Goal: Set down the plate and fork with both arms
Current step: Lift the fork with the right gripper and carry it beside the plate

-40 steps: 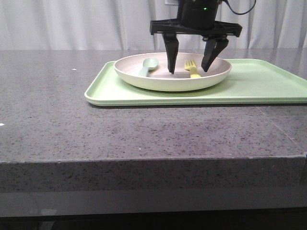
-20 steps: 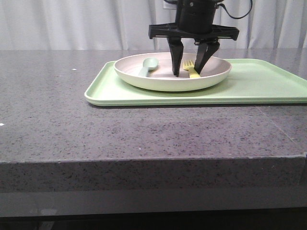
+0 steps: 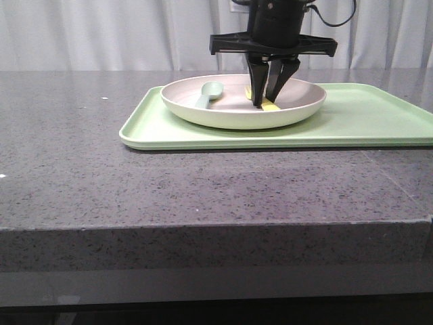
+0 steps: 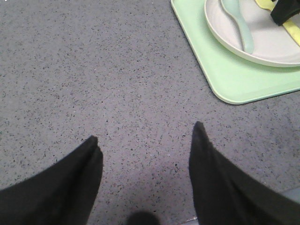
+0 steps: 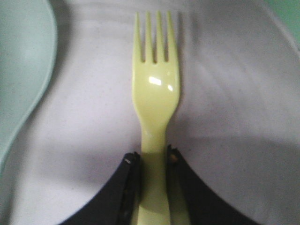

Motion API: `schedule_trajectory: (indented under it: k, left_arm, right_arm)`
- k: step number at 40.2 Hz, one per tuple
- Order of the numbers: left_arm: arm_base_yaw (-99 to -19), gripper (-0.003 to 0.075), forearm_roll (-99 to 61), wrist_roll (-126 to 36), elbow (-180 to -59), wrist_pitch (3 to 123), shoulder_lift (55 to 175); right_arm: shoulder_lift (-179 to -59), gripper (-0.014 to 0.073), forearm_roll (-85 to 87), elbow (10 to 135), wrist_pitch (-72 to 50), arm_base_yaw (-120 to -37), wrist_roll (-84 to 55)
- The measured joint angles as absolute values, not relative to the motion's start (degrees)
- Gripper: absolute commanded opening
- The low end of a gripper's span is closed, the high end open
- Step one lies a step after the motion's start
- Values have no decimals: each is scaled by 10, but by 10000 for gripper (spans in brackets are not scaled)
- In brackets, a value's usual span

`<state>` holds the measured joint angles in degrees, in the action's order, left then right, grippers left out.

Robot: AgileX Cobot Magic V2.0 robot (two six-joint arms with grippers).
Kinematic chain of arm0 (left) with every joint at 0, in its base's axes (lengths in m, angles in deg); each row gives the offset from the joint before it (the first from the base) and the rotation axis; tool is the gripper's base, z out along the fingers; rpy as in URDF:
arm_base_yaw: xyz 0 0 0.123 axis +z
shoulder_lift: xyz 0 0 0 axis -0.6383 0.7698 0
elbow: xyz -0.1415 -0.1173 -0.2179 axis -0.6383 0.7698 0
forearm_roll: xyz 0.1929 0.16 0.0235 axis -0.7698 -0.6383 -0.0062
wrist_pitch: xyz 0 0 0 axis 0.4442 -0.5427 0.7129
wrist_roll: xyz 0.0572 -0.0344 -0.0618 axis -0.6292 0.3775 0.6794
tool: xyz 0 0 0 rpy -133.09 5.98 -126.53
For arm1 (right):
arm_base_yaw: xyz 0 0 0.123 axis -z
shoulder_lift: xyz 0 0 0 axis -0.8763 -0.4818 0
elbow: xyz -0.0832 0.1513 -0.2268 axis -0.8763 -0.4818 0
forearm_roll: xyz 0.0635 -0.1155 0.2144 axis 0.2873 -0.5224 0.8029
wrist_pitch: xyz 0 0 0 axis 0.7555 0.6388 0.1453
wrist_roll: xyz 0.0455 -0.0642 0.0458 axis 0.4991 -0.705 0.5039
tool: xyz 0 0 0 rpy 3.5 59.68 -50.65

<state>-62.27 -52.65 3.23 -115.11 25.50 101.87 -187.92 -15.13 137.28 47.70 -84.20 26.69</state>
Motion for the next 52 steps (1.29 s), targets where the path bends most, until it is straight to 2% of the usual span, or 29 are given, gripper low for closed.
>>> schedule_trajectory:
  k: [27,41,52]
  left_arm:
    - [-623,398,-527,32,-1151,254,1019]
    - [-623,398,-527,32,-1151,254,1019]
    - [-623,398,-527,32,-1151,254,1019]
  right_arm:
    - [-1877,87,-154,1373,477,-842,267]
    - [-1817,87,-157,1373,479,-837,248]
    - [-1749,87,-157,1372,480,-792,222]
